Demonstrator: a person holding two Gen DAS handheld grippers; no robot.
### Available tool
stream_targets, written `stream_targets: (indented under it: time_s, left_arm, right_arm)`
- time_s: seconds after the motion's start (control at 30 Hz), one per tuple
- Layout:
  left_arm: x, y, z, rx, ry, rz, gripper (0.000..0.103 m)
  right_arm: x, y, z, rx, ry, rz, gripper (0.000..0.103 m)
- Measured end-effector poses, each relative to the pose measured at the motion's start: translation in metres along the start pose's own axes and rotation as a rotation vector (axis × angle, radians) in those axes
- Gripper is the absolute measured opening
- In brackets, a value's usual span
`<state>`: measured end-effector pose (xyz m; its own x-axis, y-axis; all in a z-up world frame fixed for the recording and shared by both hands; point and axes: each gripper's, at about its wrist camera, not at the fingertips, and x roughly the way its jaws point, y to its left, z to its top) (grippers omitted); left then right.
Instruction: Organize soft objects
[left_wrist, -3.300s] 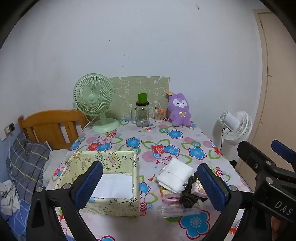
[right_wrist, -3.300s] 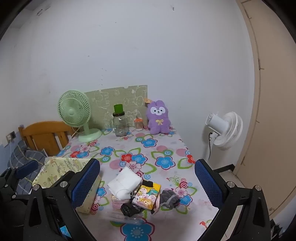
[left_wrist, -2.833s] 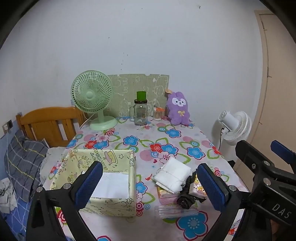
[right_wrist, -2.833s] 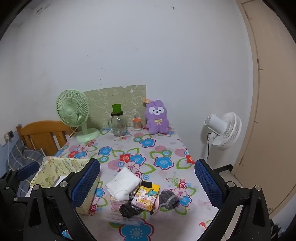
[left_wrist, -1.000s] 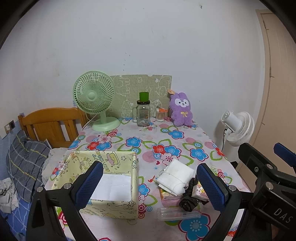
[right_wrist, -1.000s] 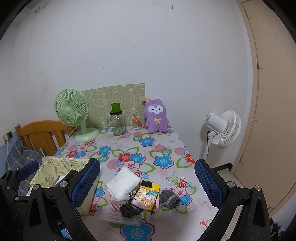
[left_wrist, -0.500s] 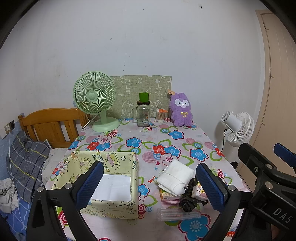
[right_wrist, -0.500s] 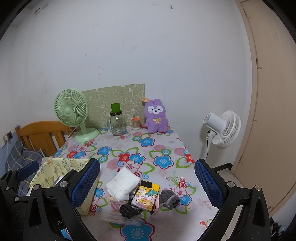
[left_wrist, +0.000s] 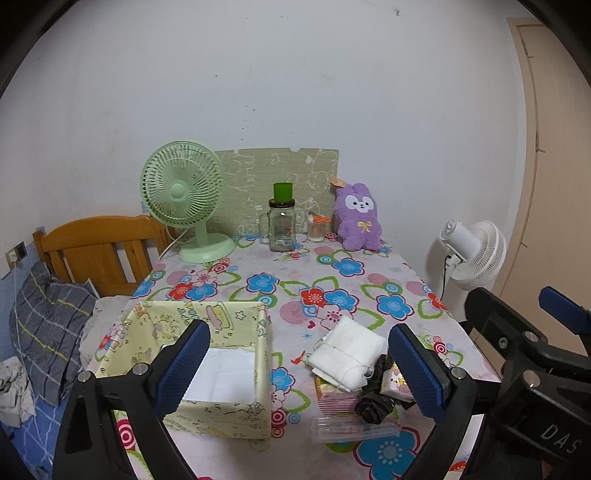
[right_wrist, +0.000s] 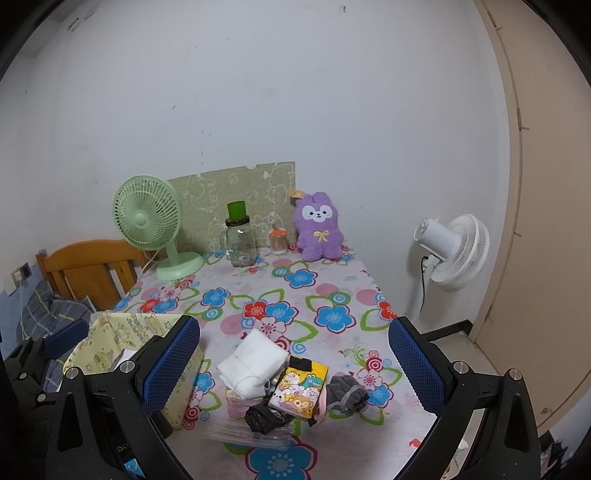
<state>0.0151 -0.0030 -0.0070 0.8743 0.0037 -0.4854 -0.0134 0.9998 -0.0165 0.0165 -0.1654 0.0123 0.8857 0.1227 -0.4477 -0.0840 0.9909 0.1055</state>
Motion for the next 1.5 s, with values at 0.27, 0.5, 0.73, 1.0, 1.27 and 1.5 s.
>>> stream_targets:
  time_s: [0.27, 0.5, 0.73, 1.0, 1.27, 1.5]
  left_arm:
    - [0.012, -0.011, -0.011, 0.020, -0.004, -0.029, 0.098]
    - [0.032, -0.023, -0.025, 0.031, 0.047, -0.064, 0.098]
    - [0.052, -0.037, -0.037, 0.047, 0.103, -0.079, 0.096]
    - [0.076, -0.053, -0.050, 0.065, 0.165, -0.100, 0.094]
    - [0.097, -0.065, -0.063, 0.086, 0.224, -0.109, 0.092]
    - [0.113, -0.065, -0.070, 0.089, 0.270, -0.102, 0.089]
  right_arm:
    - [0.011, -0.001, -0.011, -0.006, 0.021, 0.018, 0.103]
    - [0.028, -0.005, -0.023, -0.008, 0.062, 0.018, 0.103]
    - [0.052, -0.015, -0.037, 0.002, 0.117, 0.014, 0.101]
    - [0.078, -0.028, -0.052, 0.015, 0.182, 0.020, 0.096]
    - [0.105, -0.035, -0.067, 0.024, 0.251, 0.025, 0.094]
    - [0.123, -0.032, -0.074, 0.031, 0.299, 0.046, 0.090]
